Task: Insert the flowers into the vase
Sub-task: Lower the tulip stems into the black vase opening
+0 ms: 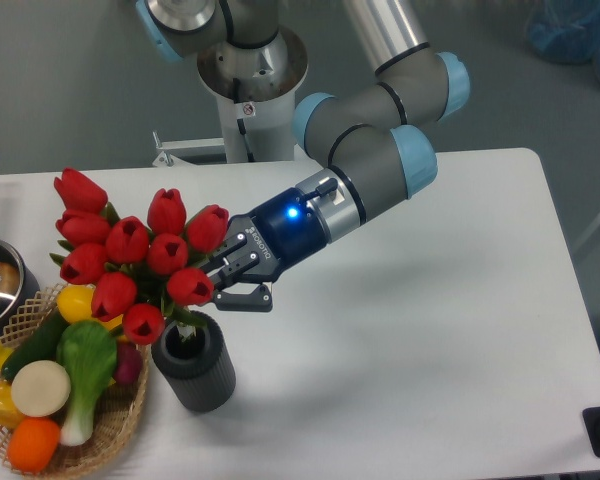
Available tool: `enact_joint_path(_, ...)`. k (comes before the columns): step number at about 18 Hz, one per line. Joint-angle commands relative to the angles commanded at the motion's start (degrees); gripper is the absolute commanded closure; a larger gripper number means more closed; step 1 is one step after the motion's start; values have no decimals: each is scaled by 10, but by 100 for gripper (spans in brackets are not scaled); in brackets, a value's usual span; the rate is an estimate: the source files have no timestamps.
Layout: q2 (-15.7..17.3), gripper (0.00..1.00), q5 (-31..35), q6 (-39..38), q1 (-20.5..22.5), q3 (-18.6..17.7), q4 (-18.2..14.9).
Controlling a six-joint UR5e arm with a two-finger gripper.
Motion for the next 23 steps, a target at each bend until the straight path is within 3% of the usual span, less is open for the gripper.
enact_joint_path(7,-4,100,1,36,1,-19,0)
enact_joint_path(23,-28,100,2,41,-6,-37,0)
